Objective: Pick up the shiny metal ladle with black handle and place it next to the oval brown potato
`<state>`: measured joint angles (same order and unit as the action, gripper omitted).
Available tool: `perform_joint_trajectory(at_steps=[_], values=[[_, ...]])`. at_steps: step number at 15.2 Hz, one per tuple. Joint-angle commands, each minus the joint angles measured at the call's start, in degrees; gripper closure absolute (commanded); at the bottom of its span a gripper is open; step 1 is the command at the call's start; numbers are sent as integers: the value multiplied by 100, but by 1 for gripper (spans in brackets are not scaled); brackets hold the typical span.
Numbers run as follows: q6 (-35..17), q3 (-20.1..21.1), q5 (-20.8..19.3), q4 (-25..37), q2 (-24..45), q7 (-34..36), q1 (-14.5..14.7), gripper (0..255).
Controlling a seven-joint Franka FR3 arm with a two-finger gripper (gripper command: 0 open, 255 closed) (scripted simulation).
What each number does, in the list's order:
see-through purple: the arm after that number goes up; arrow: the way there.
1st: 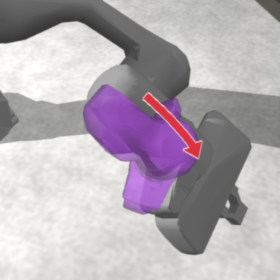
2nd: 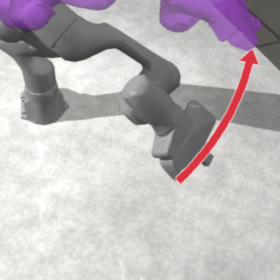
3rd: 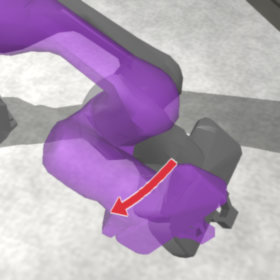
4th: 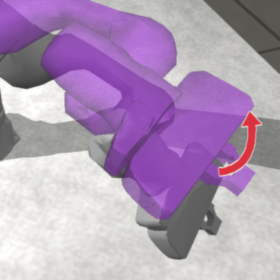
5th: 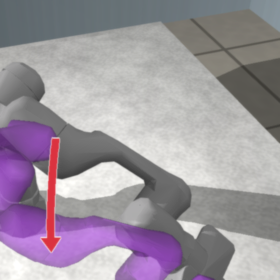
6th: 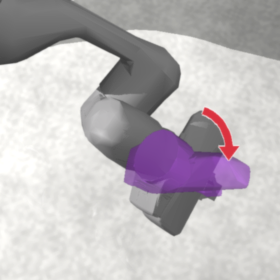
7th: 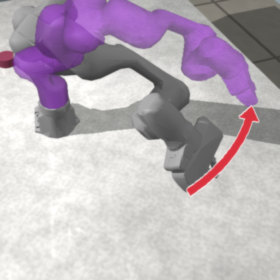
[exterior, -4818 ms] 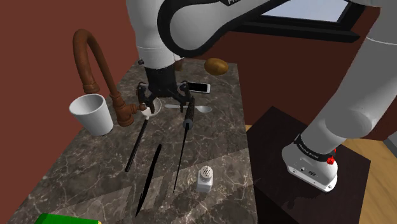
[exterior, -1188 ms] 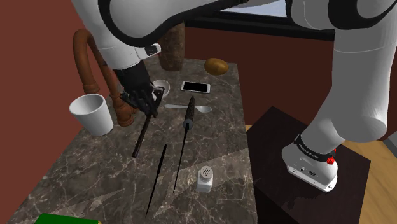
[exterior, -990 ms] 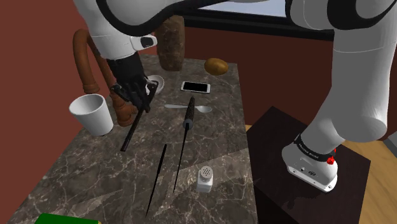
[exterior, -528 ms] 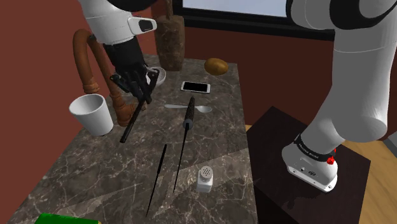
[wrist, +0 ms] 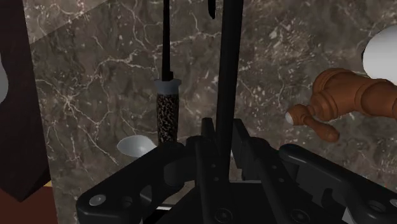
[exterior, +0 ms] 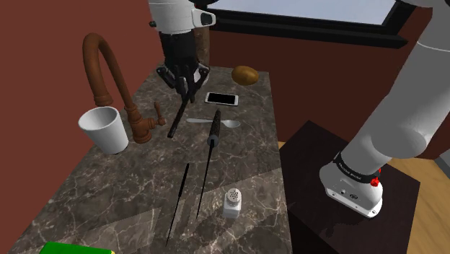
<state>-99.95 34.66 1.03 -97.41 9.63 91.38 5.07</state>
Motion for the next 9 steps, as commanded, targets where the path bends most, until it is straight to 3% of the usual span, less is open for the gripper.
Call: perform_joint_trajectory(at_steps=[1,9], values=[[-119,-65,240,-517,-451,-338,-226,255],[-176,-662,878,-2016,-1959,-1697,-746,255]])
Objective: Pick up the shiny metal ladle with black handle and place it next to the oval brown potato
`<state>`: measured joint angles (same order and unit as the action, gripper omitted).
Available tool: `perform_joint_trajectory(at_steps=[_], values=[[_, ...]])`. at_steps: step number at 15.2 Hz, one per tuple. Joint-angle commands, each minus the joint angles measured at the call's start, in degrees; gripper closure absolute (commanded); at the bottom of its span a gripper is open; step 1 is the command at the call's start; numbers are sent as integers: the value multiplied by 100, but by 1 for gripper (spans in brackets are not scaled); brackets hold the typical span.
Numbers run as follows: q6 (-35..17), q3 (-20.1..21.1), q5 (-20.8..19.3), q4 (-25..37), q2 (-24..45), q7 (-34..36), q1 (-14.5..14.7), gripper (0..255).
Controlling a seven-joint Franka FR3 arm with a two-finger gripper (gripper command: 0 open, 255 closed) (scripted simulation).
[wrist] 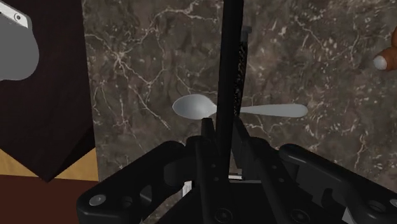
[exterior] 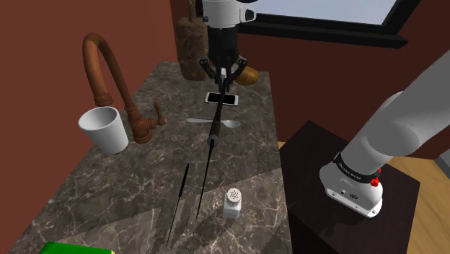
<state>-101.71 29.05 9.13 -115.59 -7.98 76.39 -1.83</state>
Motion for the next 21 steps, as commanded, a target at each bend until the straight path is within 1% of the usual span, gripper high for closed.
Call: perform_joint_trajectory(at_steps=[1,6,13,21], values=[[10,-193,107,-353,-356,-360,-99,255],[88,-692,172,-1028,-1052,-1131,-293,255],[211,-1392,-18,-1690,-1741,-2093,-582,255],[-431,-1325,14,-2205,-1613,-2111,-568,255]])
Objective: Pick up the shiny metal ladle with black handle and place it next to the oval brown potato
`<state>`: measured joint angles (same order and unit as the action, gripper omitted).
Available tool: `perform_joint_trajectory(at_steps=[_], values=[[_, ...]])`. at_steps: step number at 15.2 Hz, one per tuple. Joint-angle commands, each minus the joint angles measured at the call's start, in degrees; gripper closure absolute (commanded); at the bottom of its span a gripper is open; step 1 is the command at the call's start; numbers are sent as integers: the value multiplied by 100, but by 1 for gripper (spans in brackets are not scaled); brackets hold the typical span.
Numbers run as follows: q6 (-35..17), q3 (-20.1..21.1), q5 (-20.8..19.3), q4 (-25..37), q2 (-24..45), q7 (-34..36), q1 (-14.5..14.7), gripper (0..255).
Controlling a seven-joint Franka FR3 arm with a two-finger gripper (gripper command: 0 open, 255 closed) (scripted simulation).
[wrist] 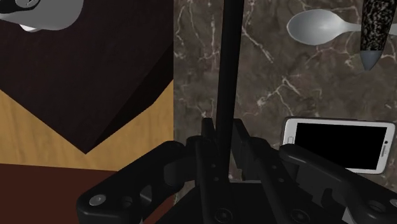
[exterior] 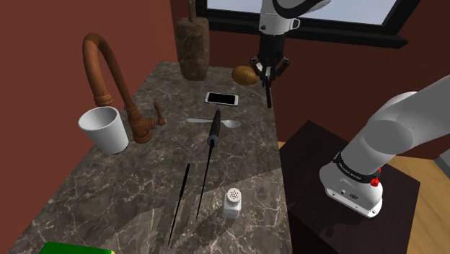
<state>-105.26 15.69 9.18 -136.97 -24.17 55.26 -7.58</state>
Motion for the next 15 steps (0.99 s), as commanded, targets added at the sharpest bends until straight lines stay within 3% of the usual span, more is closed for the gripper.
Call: perform_joint_trajectory(at_steps=[1,15], values=[[-158,20,12,-126,28,0,7,255],[-1353,156,35,-841,512,0,10,255]])
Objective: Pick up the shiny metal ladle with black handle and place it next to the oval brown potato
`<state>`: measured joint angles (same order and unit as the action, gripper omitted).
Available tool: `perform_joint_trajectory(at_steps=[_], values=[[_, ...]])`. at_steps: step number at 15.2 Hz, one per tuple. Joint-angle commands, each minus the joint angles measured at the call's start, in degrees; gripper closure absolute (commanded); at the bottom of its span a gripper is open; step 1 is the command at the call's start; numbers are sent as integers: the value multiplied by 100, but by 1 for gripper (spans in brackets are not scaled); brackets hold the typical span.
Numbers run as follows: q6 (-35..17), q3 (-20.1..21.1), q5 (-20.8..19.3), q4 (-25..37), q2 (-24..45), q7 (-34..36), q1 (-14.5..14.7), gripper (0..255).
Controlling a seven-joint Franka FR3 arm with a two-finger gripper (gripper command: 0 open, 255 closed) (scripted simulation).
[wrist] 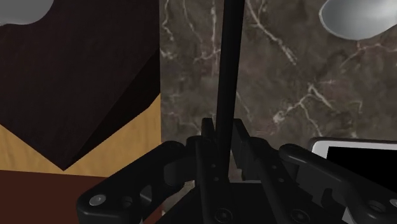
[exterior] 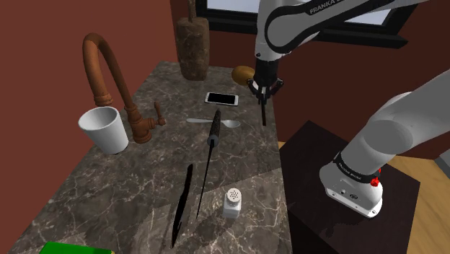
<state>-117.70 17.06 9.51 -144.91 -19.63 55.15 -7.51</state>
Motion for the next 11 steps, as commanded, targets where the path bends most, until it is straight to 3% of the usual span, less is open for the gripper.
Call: perform_joint_trajectory(at_steps=[1,5,11], values=[[-198,29,1,-90,105,13,2,255],[-597,74,-12,-261,336,27,-6,255],[-597,74,-12,-261,336,27,-6,255]])
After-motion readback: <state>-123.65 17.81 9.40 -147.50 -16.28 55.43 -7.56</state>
